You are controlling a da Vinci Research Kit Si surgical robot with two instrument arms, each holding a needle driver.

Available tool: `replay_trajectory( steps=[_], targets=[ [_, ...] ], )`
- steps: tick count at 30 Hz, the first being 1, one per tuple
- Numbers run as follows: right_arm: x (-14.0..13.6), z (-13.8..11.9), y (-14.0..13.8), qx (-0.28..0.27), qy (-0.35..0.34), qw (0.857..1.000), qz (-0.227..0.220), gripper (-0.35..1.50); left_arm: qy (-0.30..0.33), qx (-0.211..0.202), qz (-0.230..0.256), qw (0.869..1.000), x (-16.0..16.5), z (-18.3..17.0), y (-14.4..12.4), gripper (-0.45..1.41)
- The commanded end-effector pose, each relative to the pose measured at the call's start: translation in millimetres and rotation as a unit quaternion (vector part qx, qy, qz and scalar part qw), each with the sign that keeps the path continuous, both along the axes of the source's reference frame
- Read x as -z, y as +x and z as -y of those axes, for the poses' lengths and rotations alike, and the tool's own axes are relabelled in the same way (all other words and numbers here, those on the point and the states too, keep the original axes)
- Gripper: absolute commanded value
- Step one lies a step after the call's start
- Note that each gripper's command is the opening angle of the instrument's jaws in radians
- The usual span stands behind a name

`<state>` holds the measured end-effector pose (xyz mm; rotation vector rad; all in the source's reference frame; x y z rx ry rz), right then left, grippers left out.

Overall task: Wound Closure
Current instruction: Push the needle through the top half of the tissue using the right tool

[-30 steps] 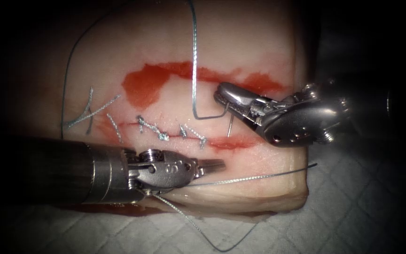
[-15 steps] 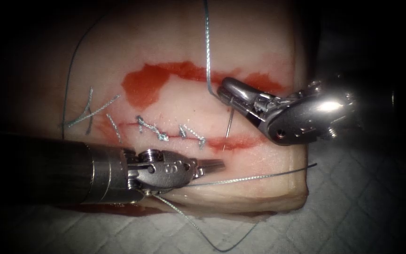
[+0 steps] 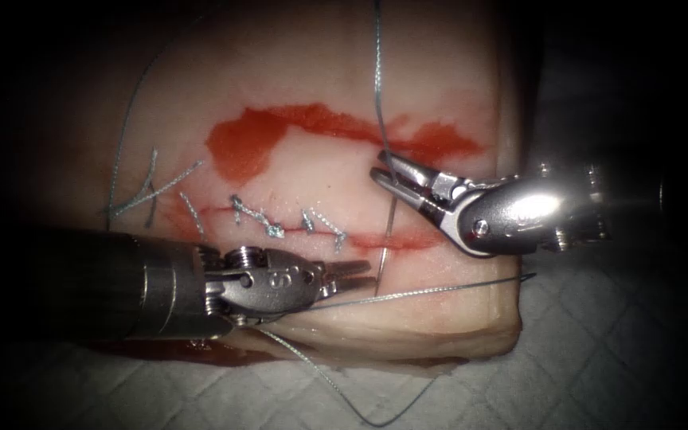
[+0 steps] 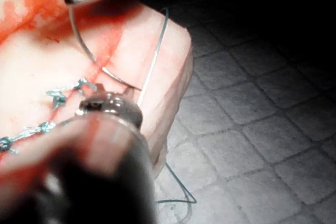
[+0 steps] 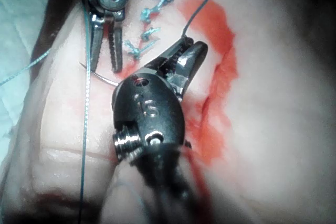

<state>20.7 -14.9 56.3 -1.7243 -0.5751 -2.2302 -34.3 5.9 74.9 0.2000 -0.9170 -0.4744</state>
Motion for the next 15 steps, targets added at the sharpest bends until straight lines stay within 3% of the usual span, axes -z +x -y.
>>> replay_trajectory(
  steps=[1, 5, 6, 7, 9, 12, 15],
  targets=[
    [-0.8, -0.3, 0.6, -0.021, 0.023, 1.000, -0.004, -0.35, -0.033, -0.040, 0.008, 0.999, -0.4, 0.0, -0.7, 0.52],
    [-1.0, -0.5, 0.2, -0.054, 0.065, 0.996, -0.016, -0.35, -0.068, -0.090, 0.032, 0.993, -0.2, 0.0, -0.4, 0.56],
    [-1.1, -0.5, -0.1, -0.073, 0.094, 0.992, -0.028, -0.35, -0.100, -0.125, 0.039, 0.986, -0.2, 0.0, -0.2, 0.63],
    [-1.1, -0.7, -0.3, -0.092, 0.120, 0.987, -0.047, -0.35, -0.158, -0.183, 0.051, 0.969, -0.1, -0.3, 0.0, 0.74],
    [-1.2, -0.9, -0.5, -0.111, 0.134, 0.983, -0.065, -0.35, -0.190, -0.229, 0.071, 0.952, -0.1, -0.7, 0.1, 0.74],
    [-1.6, -1.1, -1.1, -0.134, 0.164, 0.974, -0.081, -0.35, -0.251, -0.290, 0.095, 0.919, 0.3, -1.2, 0.2, 0.79],
    [-2.0, -1.1, -1.5, -0.139, 0.203, 0.963, -0.106, -0.35, -0.299, -0.318, 0.105, 0.894, 0.7, -1.5, 0.2, 0.78]
  ],
)
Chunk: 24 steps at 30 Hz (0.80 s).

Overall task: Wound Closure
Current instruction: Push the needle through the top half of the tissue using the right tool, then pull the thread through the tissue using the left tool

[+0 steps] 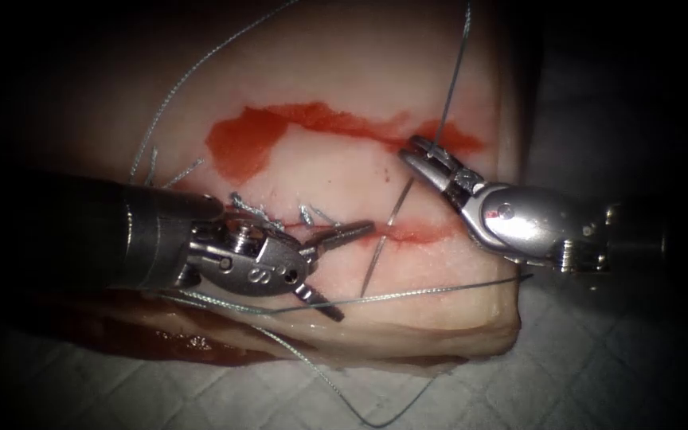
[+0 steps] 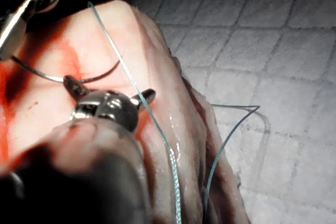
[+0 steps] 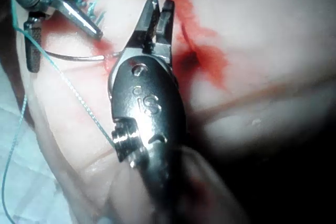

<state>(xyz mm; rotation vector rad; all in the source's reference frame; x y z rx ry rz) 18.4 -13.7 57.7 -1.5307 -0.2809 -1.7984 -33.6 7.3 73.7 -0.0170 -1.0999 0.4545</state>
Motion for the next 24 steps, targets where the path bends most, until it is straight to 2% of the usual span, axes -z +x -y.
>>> replay_trajectory(
  steps=[1, 6, 10, 16, 18, 21, 23, 24],
  targets=[
    [-0.9, 0.1, 0.8, -0.001, 0.035, 0.999, -0.033, -0.35, -0.039, -0.023, 0.018, 0.999, -0.2, -0.1, -0.7, 0.73],
    [-1.7, 0.3, 0.7, -0.008, 0.090, 0.993, -0.079, -0.35, -0.080, -0.051, 0.045, 0.994, 0.1, -0.2, -0.8, 0.68],
    [-2.1, 0.5, 0.8, 0.007, 0.130, 0.985, -0.117, -0.35, -0.100, -0.057, 0.063, 0.991, 0.2, -0.4, -1.0, 0.59],
    [-2.3, 0.8, 0.9, 0.007, 0.150, 0.980, -0.132, -0.35, -0.105, -0.058, 0.068, 0.990, 0.0, -0.5, -1.5, 0.49],
    [-2.3, 0.9, 0.9, 0.006, 0.157, 0.978, -0.137, -0.35, -0.109, -0.053, 0.065, 0.990, -0.2, -0.5, -1.7, 0.27],
    [-2.2, 1.1, 0.9, 0.006, 0.162, 0.977, -0.140, -0.35, -0.112, -0.050, 0.062, 0.990, -0.5, -0.5, -1.9, -0.43],
    [-2.1, 1.3, 1.0, -0.001, 0.161, 0.977, -0.139, -0.35, -0.073, -0.032, 0.054, 0.995, -0.6, -0.4, -1.8, -0.45],
    [-2.1, 1.4, 1.0, -0.007, 0.156, 0.979, -0.133, 0.10, -0.055, -0.024, 0.051, 0.997, -0.6, -0.4, -1.8, -0.45]
  ],
)
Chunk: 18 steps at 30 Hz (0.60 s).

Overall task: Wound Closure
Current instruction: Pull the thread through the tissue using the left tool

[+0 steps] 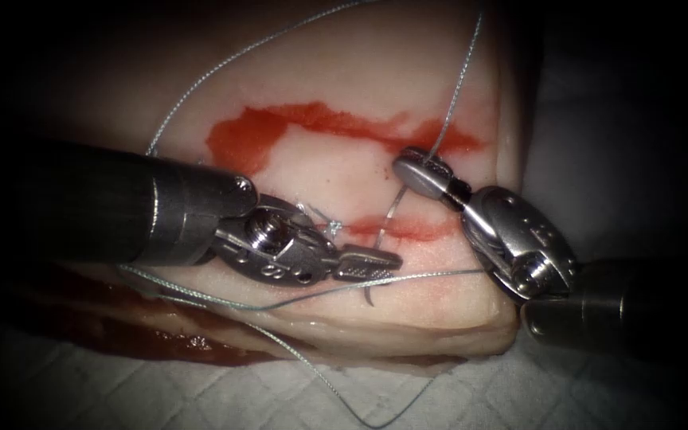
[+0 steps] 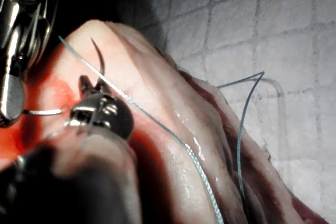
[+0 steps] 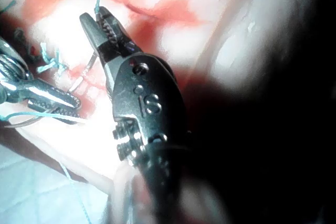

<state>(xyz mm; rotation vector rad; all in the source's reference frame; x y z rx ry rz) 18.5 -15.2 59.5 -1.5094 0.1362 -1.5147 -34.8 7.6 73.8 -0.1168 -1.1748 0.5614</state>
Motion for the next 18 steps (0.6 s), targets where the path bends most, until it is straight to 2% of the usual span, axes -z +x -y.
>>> replay_trajectory(
  steps=[1, 3, 4, 5, 6, 7, 9, 12, 13, 14, 17, 18],
  targets=[
    [-0.3, 0.0, 1.0, -0.003, -0.024, 1.000, 0.016, 0.42, 0.015, 0.005, -0.003, 1.000, -0.4, -0.1, -0.5, -0.45],
    [-0.2, 0.2, 1.0, 0.008, -0.073, 0.996, 0.047, 0.96, 0.056, 0.022, -0.008, 0.998, -0.4, -0.1, -0.5, -0.45],
    [-0.1, 0.6, 1.0, 0.017, -0.147, 0.984, 0.099, 1.23, 0.116, 0.051, -0.015, 0.992, -0.4, -0.1, -0.5, -0.45],
    [-0.1, 0.6, 1.0, 0.017, -0.147, 0.984, 0.099, 1.23, 0.116, 0.051, -0.015, 0.992, -0.4, -0.1, -0.5, -0.45],
    [0.2, 0.9, 1.2, 0.018, -0.211, 0.966, 0.152, 1.40, 0.175, 0.078, -0.009, 0.981, -0.4, -0.1, -0.4, -0.45],
    [0.3, 1.1, 1.2, 0.021, -0.224, 0.961, 0.162, 1.41, 0.202, 0.090, -0.002, 0.975, -0.5, -0.1, -0.3, -0.45],
    [1.1, 1.4, 1.3, 0.024, -0.231, 0.958, 0.169, 1.43, 0.327, 0.142, 0.014, 0.934, -0.4, -0.2, -0.2, -0.45],
    [1.8, 1.3, 1.4, 0.026, -0.239, 0.954, 0.178, 1.41, 0.397, 0.172, 0.017, 0.902, -0.1, -0.5, 0.0, -0.45],
    [2.0, 1.2, 1.5, 0.026, -0.239, 0.954, 0.180, 1.41, 0.451, 0.196, 0.014, 0.871, 0.1, -0.7, 0.2, -0.45],
    [2.2, 1.1, 1.5, 0.026, -0.237, 0.954, 0.180, 1.40, 0.475, 0.216, 0.015, 0.853, 0.2, -0.8, 0.3, -0.45],
    [2.5, 1.0, 1.5, 0.024, -0.236, 0.955, 0.178, 1.26, 0.479, 0.261, 0.018, 0.838, 0.5, -0.9, 0.7, -0.45],
    [2.6, 1.2, 1.6, 0.024, -0.237, 0.955, 0.178, 1.08, 0.480, 0.272, 0.018, 0.834, 0.4, -1.0, 0.8, -0.45]
  ],
)
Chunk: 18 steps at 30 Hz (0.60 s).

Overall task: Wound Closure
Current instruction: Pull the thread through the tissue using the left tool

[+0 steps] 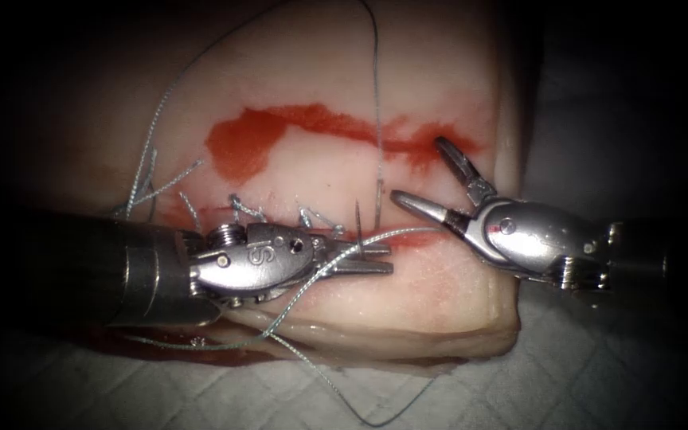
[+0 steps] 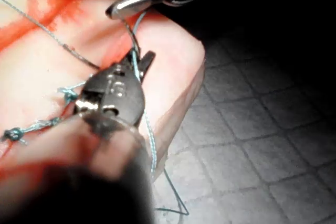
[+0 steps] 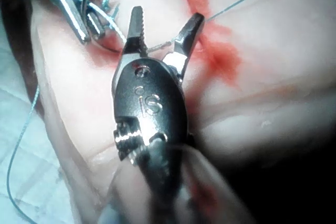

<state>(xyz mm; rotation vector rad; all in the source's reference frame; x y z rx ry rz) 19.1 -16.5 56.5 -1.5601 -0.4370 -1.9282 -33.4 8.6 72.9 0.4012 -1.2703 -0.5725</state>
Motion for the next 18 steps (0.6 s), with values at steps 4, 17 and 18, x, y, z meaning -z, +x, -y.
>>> replay_trajectory(
  steps=[4, 17, 18],
  targets=[
    [-0.3, 1.2, 0.8, 0.015, -0.004, 1.000, -0.009, 0.54, -0.048, -0.009, -0.006, 0.999, -0.8, -0.3, -0.3, -0.45],
    [0.2, 2.6, 0.3, 0.042, 0.048, 0.997, -0.043, 0.10, -0.262, -0.094, -0.021, 0.960, 0.6, -1.2, 0.8, -0.45],
    [0.3, 2.7, 0.3, 0.043, 0.051, 0.997, -0.045, 0.12, -0.285, -0.105, -0.026, 0.952, 0.8, -1.3, 0.9, -0.45]
  ],
)
